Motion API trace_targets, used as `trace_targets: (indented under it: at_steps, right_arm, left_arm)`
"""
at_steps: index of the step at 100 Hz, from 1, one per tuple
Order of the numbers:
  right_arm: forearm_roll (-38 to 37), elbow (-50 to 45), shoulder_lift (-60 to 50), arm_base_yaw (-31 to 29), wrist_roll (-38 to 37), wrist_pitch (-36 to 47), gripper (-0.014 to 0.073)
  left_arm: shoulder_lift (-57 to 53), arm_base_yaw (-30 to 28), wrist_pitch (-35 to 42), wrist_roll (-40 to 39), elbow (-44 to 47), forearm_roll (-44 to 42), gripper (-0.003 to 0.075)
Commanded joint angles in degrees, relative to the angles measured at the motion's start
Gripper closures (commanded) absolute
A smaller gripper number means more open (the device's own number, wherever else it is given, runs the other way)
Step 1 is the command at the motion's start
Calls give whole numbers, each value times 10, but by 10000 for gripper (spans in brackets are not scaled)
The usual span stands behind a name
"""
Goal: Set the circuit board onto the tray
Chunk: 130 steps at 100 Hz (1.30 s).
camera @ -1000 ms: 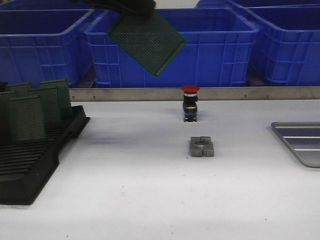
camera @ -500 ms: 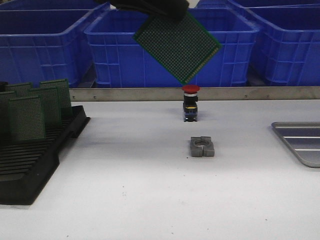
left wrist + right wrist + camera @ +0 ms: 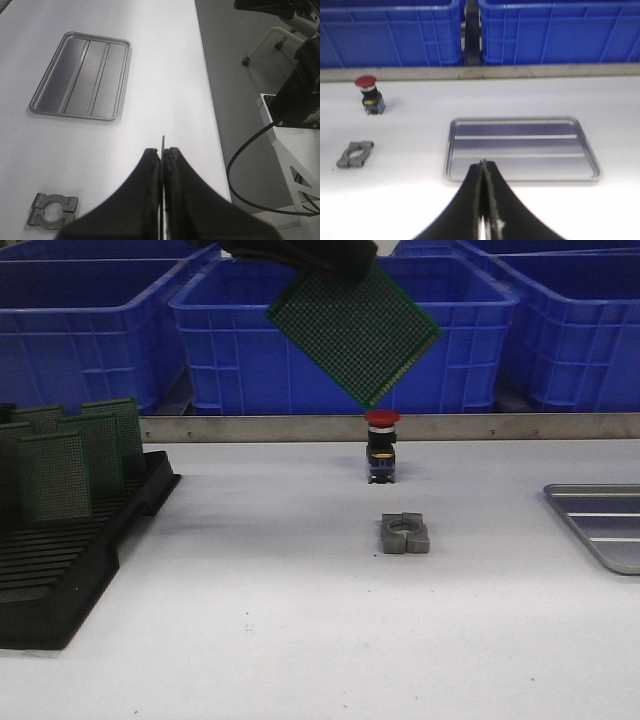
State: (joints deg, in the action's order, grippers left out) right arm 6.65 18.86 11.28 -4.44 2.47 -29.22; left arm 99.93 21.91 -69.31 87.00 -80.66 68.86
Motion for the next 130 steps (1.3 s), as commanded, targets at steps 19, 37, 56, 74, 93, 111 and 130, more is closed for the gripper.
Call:
trace_targets:
  at_steps: [19, 37, 56, 74, 93, 111, 130]
  right_arm:
    - [15, 147, 179, -3, 3, -50, 641]
    - [99, 184, 240, 21, 53, -11, 468]
    - [232, 209, 303, 77, 174, -9, 77]
    - [336, 241, 385, 116, 275, -27, 34]
    - [424, 290, 476, 156, 488, -96, 34]
    - [548, 331, 539, 164, 725, -165, 34]
    - [595, 350, 595, 164, 874, -165, 34]
  left_arm:
    - [-25, 5, -40, -4, -17, 44, 741]
    - [-25, 5, -40, -4, -17, 44, 740]
    - [-25, 5, -40, -4, -17, 44, 740]
    - [-25, 5, -40, -4, -17, 44, 741]
    - [-25, 5, -40, -4, -17, 44, 741]
    - [-25, 5, -40, -4, -17, 44, 741]
    - [-25, 5, -40, -4, -17, 44, 740]
